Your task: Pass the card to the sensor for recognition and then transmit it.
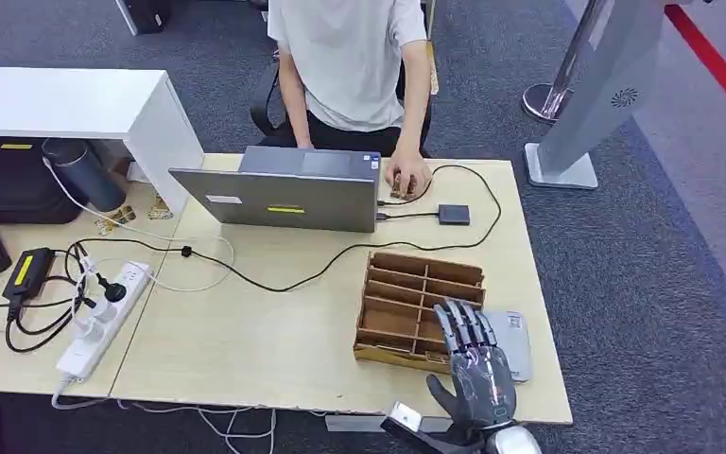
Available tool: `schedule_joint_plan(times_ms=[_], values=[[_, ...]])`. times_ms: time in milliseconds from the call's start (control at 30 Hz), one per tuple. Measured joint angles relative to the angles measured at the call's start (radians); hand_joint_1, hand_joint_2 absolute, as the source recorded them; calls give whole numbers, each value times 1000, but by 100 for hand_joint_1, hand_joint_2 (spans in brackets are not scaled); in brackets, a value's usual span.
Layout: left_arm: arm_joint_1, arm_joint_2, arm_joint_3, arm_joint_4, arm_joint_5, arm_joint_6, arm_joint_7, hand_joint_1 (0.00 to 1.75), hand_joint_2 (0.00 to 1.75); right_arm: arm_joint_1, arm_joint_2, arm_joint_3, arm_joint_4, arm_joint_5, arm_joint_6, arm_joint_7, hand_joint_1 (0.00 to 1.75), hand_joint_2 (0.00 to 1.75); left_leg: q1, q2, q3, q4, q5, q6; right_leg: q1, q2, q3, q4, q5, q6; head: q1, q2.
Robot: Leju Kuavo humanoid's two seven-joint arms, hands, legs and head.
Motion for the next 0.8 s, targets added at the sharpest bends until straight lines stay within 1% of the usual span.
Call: schedule_joint_plan(times_ms=[367,800], values=[[0,0,0,0,-1,2,-2,0,175,7,0,-10,3,-10,0,12,0,175,0,0,0,0,0,0,0,0,0,0,0,0,0,0],[0,0,0,0,-1,3,-2,0,175,6,0,-20,46,-13,2,15,0,175,0,0,0,0,0,0,0,0,0,0,0,0,0,0]])
